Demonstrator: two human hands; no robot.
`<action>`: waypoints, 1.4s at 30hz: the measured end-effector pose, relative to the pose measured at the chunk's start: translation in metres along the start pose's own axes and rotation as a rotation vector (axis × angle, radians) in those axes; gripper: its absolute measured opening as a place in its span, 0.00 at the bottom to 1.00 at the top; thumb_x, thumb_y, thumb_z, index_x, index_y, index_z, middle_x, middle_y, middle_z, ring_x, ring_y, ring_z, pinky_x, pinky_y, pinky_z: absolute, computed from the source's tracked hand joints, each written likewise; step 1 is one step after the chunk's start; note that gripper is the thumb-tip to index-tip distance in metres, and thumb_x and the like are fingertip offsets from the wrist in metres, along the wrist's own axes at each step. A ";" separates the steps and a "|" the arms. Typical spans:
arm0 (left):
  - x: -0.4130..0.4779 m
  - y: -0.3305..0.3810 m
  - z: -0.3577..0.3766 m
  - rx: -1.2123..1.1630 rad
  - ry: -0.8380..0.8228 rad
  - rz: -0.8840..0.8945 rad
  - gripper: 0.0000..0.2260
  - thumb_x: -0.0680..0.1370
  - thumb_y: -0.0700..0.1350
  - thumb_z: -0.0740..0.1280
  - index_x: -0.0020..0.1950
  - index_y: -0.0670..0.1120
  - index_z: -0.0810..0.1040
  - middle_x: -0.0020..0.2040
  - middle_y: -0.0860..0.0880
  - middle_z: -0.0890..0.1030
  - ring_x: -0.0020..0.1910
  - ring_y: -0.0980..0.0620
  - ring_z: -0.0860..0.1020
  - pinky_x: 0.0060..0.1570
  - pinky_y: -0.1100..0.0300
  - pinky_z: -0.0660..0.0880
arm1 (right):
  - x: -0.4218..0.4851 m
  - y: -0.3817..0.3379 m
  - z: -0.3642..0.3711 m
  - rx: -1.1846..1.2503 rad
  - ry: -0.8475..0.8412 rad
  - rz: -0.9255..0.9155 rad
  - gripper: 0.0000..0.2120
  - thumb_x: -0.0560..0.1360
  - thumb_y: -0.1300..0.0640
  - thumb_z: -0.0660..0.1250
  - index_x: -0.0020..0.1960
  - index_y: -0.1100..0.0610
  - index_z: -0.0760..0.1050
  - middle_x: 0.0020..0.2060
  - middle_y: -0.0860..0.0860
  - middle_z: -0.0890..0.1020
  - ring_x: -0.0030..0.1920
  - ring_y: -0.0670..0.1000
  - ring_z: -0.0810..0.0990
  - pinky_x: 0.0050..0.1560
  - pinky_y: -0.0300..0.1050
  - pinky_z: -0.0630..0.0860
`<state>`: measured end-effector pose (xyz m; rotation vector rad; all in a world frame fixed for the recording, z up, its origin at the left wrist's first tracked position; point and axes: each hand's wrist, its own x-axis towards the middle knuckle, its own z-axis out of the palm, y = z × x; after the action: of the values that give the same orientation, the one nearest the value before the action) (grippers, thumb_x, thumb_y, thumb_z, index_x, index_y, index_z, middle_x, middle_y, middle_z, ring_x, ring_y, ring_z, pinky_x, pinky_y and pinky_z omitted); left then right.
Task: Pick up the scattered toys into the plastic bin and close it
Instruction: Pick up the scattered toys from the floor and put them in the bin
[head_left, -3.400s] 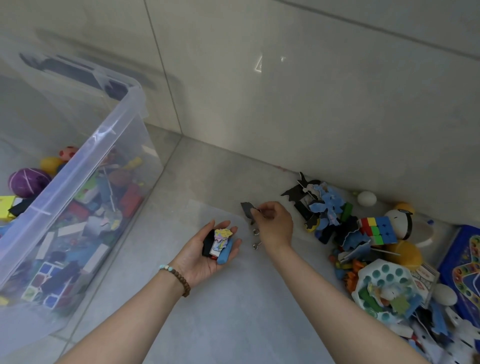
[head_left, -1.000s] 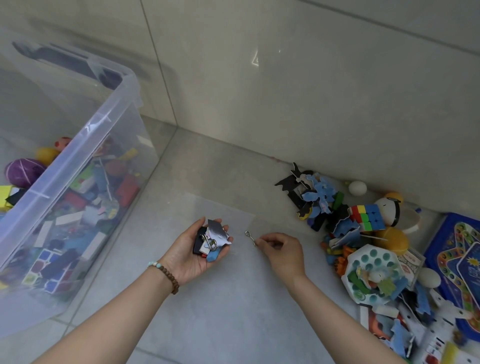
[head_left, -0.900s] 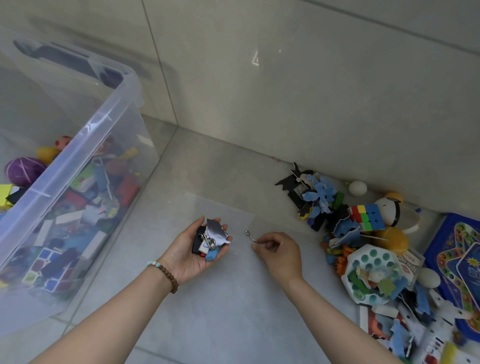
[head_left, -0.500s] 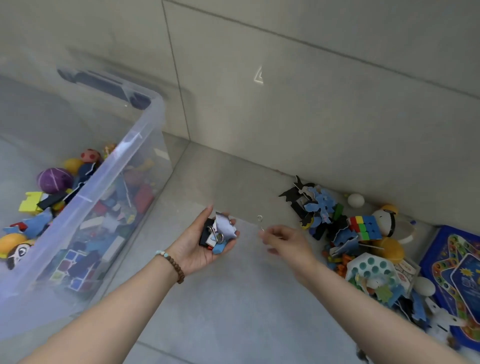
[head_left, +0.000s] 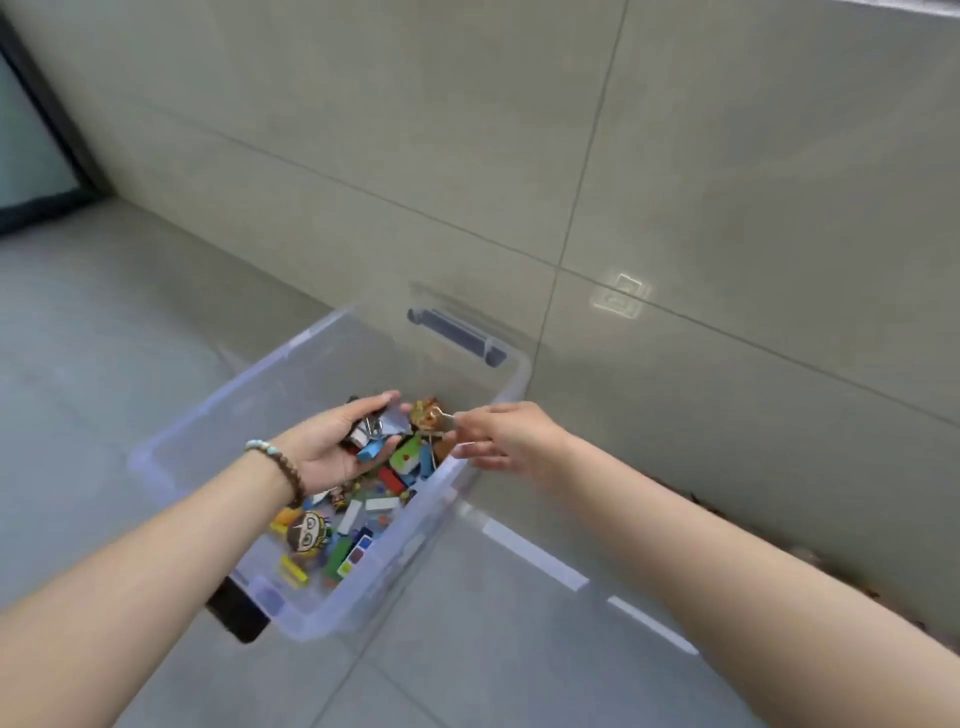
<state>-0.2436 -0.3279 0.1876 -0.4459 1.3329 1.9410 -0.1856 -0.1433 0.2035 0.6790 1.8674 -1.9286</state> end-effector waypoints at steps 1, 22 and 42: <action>-0.002 -0.001 -0.016 -0.044 0.028 -0.020 0.07 0.79 0.43 0.61 0.47 0.44 0.78 0.37 0.46 0.84 0.31 0.51 0.82 0.31 0.60 0.80 | 0.007 0.002 0.017 0.003 -0.009 0.034 0.04 0.77 0.60 0.64 0.46 0.61 0.76 0.34 0.51 0.81 0.23 0.42 0.78 0.26 0.31 0.74; 0.009 -0.030 0.117 0.296 -0.319 -0.094 0.16 0.78 0.53 0.60 0.64 0.50 0.71 0.64 0.50 0.75 0.62 0.48 0.74 0.66 0.51 0.67 | -0.070 0.054 -0.201 -0.176 0.235 0.139 0.20 0.75 0.55 0.66 0.66 0.55 0.70 0.63 0.52 0.75 0.58 0.53 0.76 0.58 0.45 0.73; 0.150 -0.307 0.264 0.714 -0.402 -0.506 0.20 0.78 0.52 0.61 0.69 0.48 0.69 0.64 0.49 0.73 0.65 0.47 0.71 0.66 0.53 0.66 | -0.062 0.279 -0.383 -0.251 0.696 0.193 0.23 0.72 0.53 0.71 0.63 0.58 0.69 0.52 0.51 0.74 0.53 0.51 0.74 0.50 0.42 0.68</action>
<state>-0.0902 0.0280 -0.0031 -0.0199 1.3671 0.9836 0.0571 0.2192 0.0083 1.5181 2.2631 -1.3921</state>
